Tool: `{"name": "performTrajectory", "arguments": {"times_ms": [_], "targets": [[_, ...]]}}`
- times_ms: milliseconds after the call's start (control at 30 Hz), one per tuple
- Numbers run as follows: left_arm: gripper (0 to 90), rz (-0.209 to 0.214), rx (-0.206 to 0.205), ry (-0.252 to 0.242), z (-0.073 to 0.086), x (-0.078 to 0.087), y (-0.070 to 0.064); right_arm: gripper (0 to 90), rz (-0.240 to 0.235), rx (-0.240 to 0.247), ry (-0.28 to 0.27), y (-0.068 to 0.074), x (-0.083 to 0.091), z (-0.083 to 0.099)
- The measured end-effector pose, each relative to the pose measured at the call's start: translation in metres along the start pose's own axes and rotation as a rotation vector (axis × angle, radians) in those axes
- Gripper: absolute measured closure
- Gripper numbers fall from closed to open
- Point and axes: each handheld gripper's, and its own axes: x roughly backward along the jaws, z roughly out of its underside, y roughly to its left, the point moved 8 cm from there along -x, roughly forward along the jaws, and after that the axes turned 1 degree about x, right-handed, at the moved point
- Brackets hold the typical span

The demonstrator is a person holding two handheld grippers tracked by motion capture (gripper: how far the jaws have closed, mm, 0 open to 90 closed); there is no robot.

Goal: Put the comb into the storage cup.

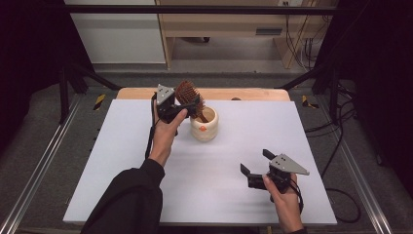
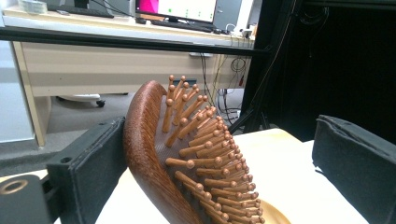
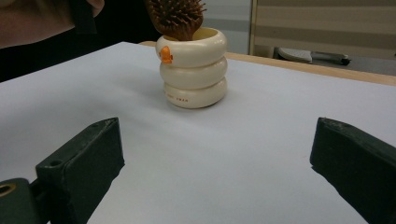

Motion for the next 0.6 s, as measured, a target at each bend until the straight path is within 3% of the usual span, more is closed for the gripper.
{"name": "performTrajectory", "arguments": {"times_ms": [600], "targets": [[3.4, 0.004, 0.0, 0.005, 0.0038, 0.0058, 0.0004, 2.9, 0.0, 0.004, 0.002, -0.0002, -0.0006, 0.0003]]}}
